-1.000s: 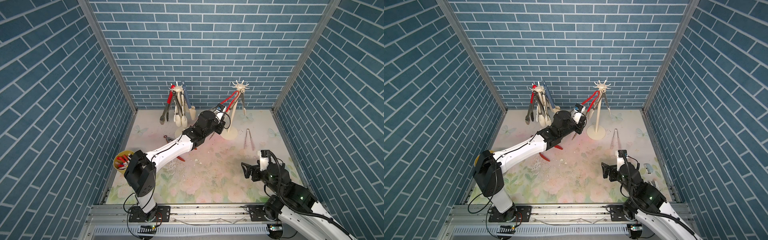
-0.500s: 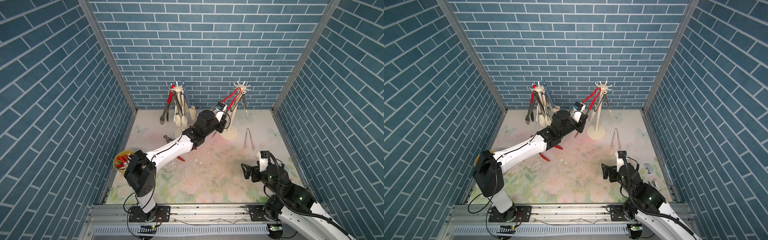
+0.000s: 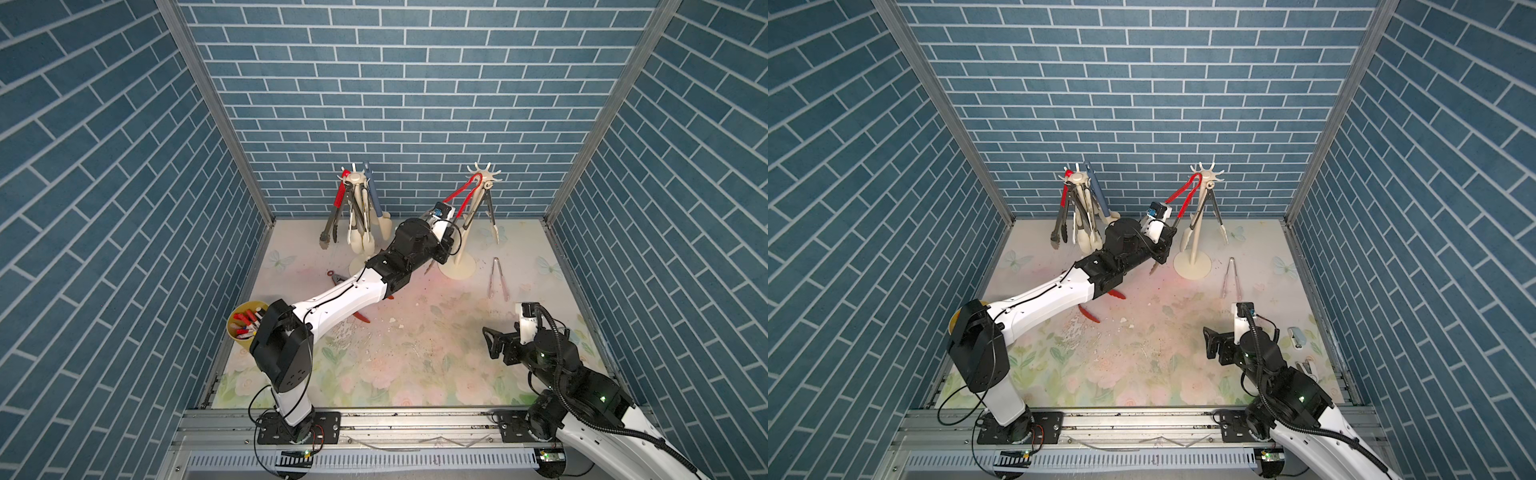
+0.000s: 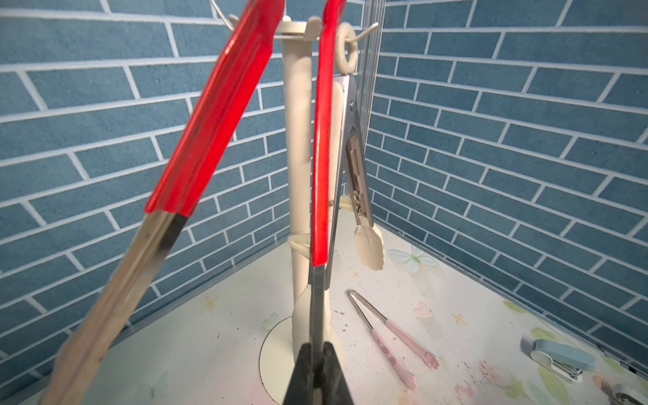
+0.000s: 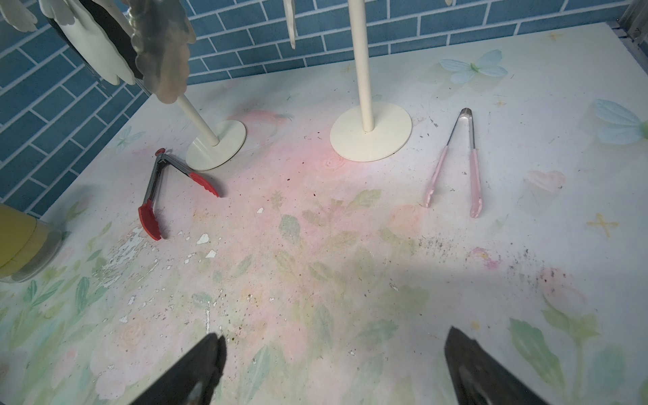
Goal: Hang food tongs on kitchen utensil racks
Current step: Hang the food tongs on the rack.
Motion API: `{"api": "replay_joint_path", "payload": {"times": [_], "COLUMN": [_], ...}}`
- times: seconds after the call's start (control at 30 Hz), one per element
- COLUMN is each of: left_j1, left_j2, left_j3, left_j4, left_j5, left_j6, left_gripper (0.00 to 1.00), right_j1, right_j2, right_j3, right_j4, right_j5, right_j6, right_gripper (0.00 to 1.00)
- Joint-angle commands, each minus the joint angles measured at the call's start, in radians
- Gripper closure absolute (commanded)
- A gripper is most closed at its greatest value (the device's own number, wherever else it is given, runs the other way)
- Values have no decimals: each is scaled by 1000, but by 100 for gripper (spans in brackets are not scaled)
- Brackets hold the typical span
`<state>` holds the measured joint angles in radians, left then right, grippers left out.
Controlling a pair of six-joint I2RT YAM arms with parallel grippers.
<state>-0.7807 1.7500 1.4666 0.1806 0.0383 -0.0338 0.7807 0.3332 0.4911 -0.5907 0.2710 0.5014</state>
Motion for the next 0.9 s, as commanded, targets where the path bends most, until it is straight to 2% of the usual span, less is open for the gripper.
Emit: {"api": "replay_joint_path", "payload": {"times": [0.0,0.5,0.87], "left_j1": [6,6,6], "left_j2": [17,49,47], "left_j3": [32,31,14], "left_j4": [4,-29,-24], "left_j5": [-8,-39,-31], "left_j6": [12,25,34], "left_gripper": [100,100,80], "right_j1": [1,0,-12], "right_j2": [-11,1,63], "right_j3": [-11,-1,27], "right_j4": [-4,-3,-12], "right_j5": [4,20,83], "right_j6": [42,42,89], "right_gripper": [2,2,2]}}
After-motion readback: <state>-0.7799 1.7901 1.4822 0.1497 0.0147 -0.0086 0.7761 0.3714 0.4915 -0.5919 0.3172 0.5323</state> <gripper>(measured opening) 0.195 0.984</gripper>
